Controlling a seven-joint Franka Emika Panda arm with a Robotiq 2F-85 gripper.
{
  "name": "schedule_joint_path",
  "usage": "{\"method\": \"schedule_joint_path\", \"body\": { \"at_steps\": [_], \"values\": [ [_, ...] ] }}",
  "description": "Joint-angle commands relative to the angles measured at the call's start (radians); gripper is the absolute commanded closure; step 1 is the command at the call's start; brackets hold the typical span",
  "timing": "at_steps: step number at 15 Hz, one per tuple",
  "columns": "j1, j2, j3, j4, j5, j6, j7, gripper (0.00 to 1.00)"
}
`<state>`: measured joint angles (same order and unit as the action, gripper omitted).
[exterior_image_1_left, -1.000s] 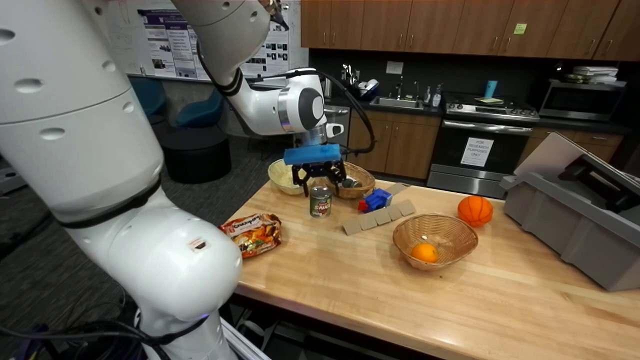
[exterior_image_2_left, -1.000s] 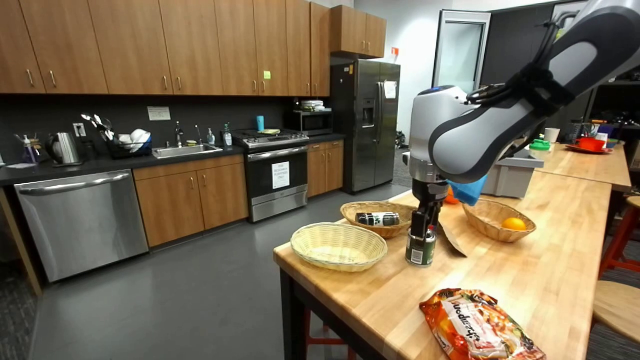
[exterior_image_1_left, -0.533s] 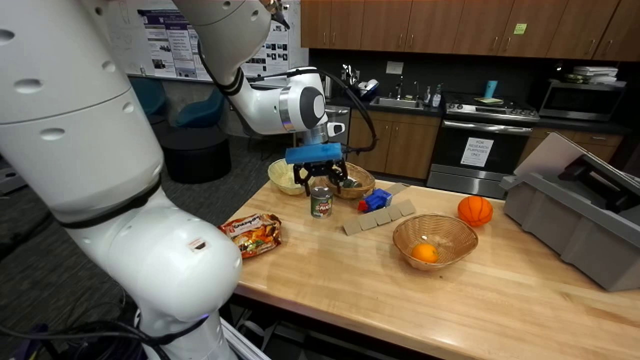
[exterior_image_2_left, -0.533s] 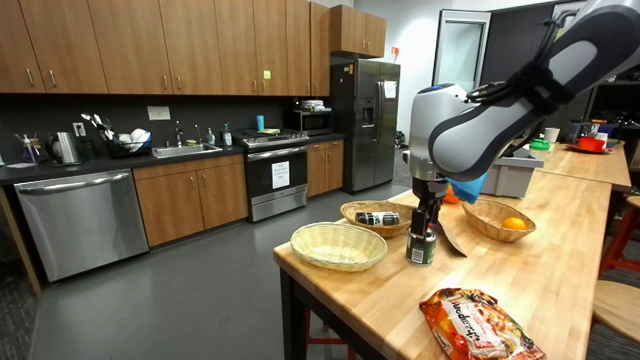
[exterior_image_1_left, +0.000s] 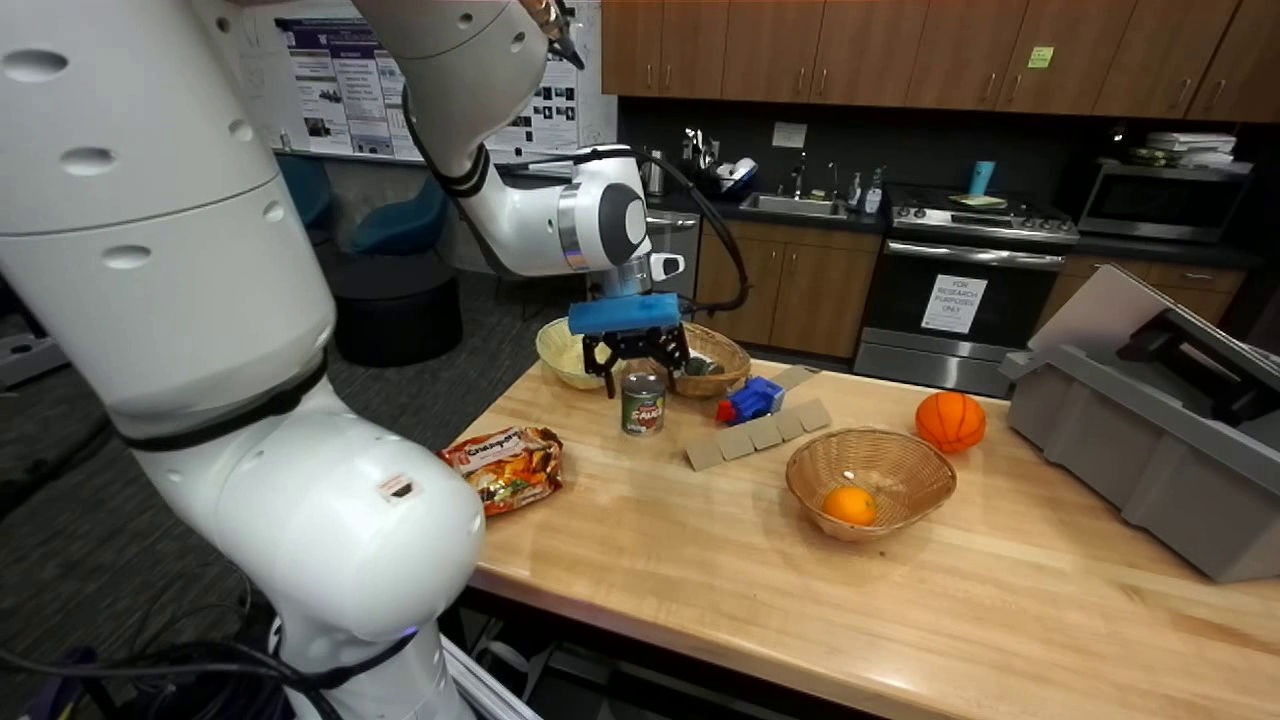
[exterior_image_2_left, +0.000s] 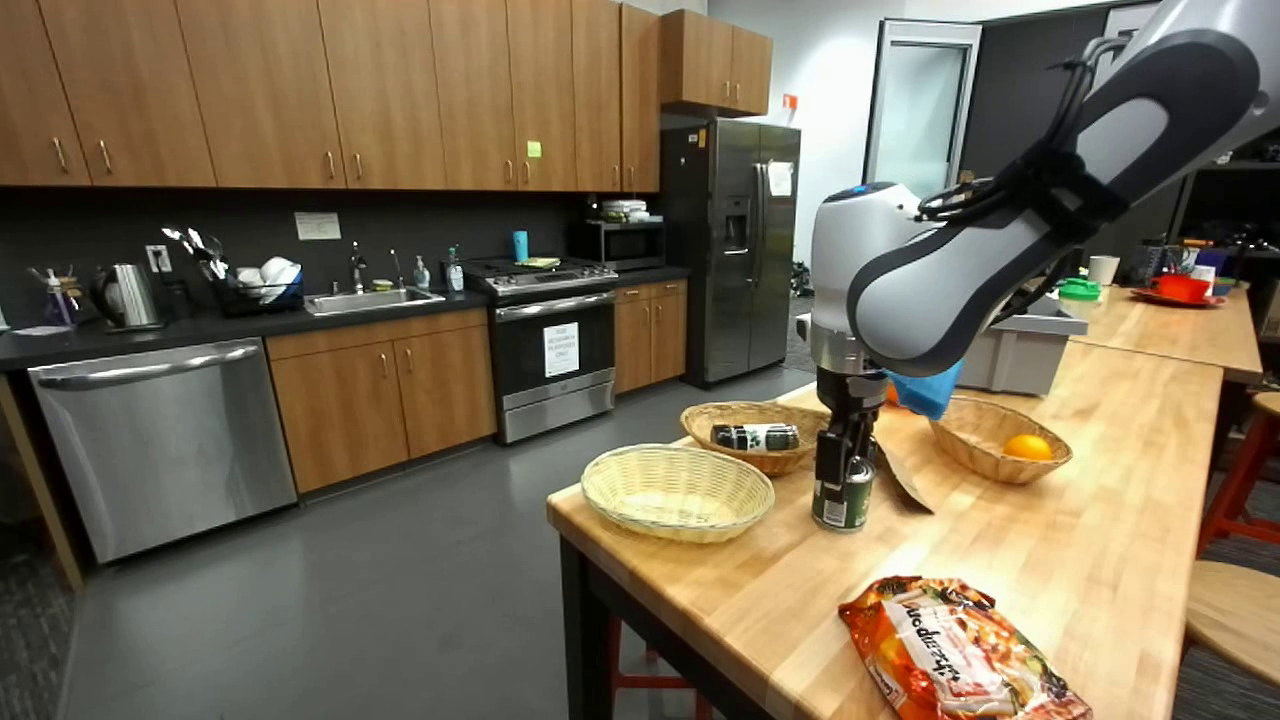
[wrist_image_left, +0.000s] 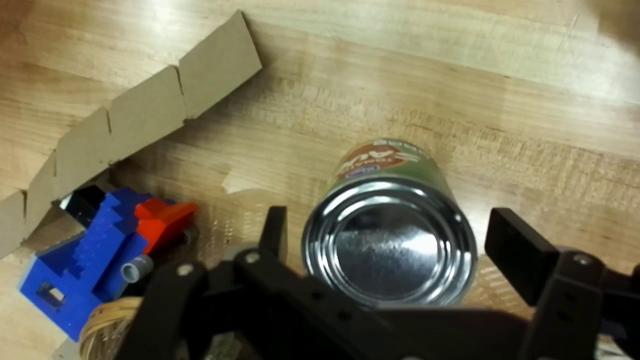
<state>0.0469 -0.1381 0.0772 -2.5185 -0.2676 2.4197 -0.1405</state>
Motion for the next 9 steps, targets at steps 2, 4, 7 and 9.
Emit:
{"method": "schedule_joint_path", "body": {
  "at_steps": [2, 4, 7, 9],
  "values": [
    [0.002, 0.054, -0.004, 0.023, 0.000, 0.018, 0.020, 0.00],
    [0.001, 0.063, -0.006, 0.023, 0.003, 0.021, 0.025, 0.00],
    [-0.001, 0.068, -0.009, 0.027, -0.004, 0.016, 0.030, 0.25],
    [-0.003, 0.062, -0.010, 0.028, -0.017, 0.013, 0.036, 0.31]
  ]
}}
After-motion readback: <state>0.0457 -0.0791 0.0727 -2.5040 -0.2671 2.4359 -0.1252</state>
